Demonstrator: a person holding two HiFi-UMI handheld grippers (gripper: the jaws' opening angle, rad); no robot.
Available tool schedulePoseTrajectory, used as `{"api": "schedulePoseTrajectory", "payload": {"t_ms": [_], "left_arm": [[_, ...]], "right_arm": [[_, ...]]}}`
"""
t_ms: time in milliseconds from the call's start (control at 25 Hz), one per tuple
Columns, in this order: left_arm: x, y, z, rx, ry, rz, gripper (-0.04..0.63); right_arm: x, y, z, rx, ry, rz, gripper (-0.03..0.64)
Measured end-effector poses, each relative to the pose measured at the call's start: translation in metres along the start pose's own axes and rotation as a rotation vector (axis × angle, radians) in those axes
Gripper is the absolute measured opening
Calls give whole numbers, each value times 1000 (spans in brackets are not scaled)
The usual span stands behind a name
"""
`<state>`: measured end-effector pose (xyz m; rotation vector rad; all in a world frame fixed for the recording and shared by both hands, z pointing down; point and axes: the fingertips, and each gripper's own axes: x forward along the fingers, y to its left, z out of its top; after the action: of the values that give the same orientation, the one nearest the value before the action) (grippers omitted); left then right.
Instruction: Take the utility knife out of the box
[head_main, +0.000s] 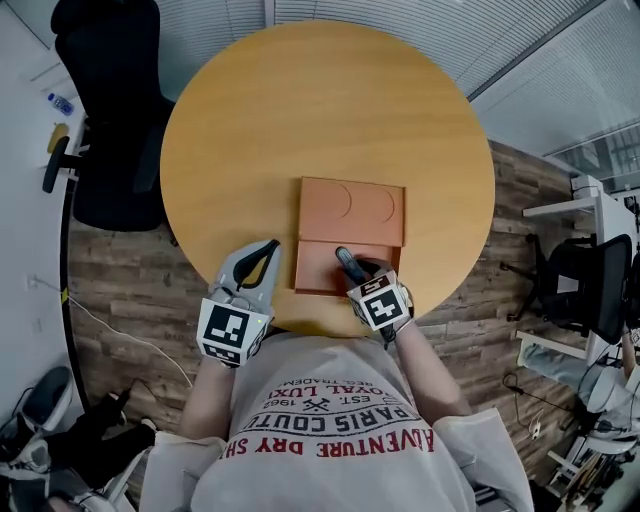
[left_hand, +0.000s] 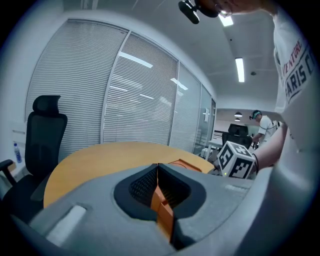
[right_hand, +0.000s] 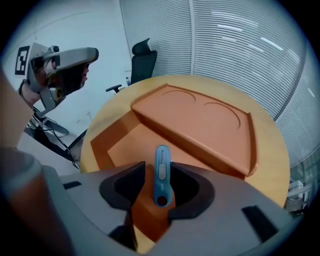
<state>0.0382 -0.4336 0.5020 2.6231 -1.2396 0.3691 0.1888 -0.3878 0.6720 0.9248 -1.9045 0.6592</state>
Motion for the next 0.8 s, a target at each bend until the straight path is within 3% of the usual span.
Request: {"api": "schedulePoseTrajectory", "payload": {"t_ms": [360, 800], "left_arm": [[4, 15, -7, -21, 14, 15, 11], [5, 23, -4, -16, 10, 28, 11]], "right_arm": [[23, -9, -10, -57, 151, -19, 163], [26, -9, -5, -57, 189, -21, 146]]}}
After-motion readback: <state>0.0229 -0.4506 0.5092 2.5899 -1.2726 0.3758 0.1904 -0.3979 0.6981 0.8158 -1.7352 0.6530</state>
